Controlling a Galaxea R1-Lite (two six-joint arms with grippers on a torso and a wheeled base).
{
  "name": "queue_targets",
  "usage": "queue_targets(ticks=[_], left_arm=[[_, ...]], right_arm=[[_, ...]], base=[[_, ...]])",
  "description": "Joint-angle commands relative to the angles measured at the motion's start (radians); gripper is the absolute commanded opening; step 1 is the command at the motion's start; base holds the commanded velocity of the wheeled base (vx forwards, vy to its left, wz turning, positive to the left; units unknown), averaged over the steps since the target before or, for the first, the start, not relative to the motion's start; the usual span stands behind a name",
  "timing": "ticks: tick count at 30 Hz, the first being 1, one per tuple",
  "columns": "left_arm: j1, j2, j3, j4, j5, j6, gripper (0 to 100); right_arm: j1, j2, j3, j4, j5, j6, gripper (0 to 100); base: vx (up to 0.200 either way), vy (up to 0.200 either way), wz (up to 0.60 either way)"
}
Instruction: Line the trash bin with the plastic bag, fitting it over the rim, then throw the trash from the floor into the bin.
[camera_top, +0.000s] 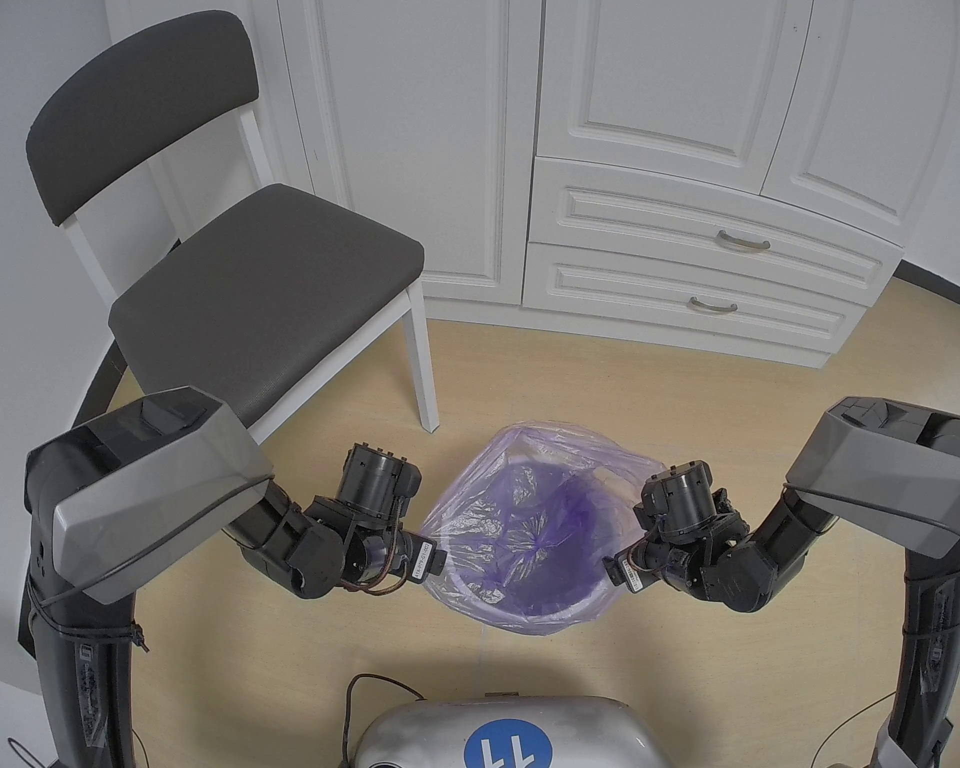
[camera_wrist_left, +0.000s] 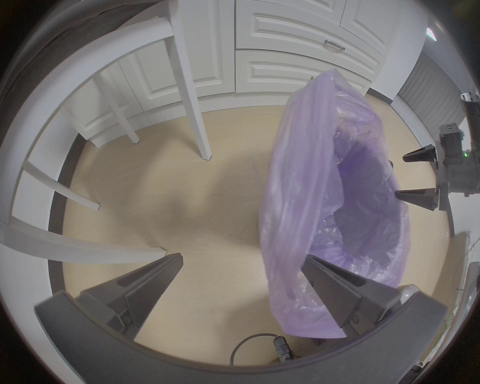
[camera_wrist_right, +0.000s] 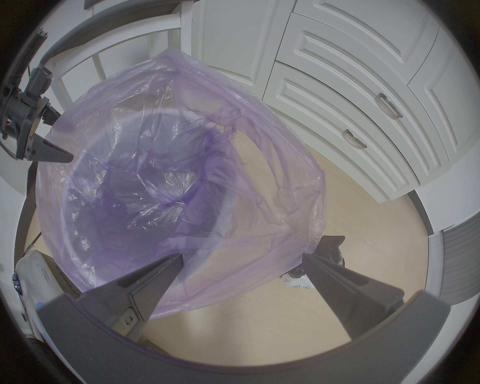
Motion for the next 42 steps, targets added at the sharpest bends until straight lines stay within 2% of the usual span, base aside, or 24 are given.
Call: queue_targets(ticks=[1,6,9,12,15,19,22,26,28,31,37,40,42], left_arm=[[-0.009,-0.022,0.005,-0.017,0.026,0.007,100],[-0.029,-0.065,0.020,-0.020,0.036,0.007,100],[-0.096,-0.150,0.095,-0.075,0.039,0.008,100],[-0.119,-0.173,0.123,-0.089,0.049,0.034,100],[-0.113,-0.164,0.123,-0.094,0.075,0.079,100],[-0.087,-0.110,0.120,-0.209,0.170,0.125,100],[-0.085,-0.107,0.149,-0.315,0.248,0.232,100],[-0.075,-0.079,0.193,-0.606,0.299,0.514,100],[-0.069,-0.047,0.213,-0.815,0.308,0.709,100],[-0.076,-0.038,0.223,-0.925,0.309,0.781,100],[-0.075,-0.036,0.163,-0.933,0.302,0.795,100],[-0.044,-0.015,0.124,-0.944,0.297,0.815,100],[-0.012,0.001,0.101,-0.956,0.288,0.870,100]], right_arm=[[0.003,-0.020,0.008,-0.001,0.001,0.000,100],[0.004,-0.046,0.024,-0.001,0.007,0.000,100],[0.021,-0.115,0.051,0.010,0.012,0.000,100],[0.033,-0.150,0.073,0.013,0.014,0.001,100],[0.041,-0.165,0.085,0.010,0.014,0.000,100],[0.030,-0.176,0.084,-0.002,0.014,0.001,100],[0.026,-0.214,0.094,-0.002,0.014,0.001,100],[0.026,-0.303,0.134,-0.002,0.015,0.004,100],[0.029,-0.365,0.206,-0.002,0.018,0.012,100],[0.029,-0.400,0.255,-0.004,0.023,0.014,100],[0.027,-0.440,0.286,-0.004,0.024,0.047,100],[0.027,-0.435,0.252,0.010,0.012,0.044,100],[0.026,-0.434,0.272,0.012,0.006,0.046,100]], base=[[0.000,0.000,0.00],[0.000,0.000,0.00],[0.000,0.000,0.00],[0.000,0.000,0.00],[0.000,0.000,0.00],[0.000,0.000,0.00],[0.000,0.000,0.00],[0.000,0.000,0.00],[0.000,0.000,0.00],[0.000,0.000,0.00],[0.000,0.000,0.00],[0.000,0.000,0.00],[0.000,0.000,0.00]])
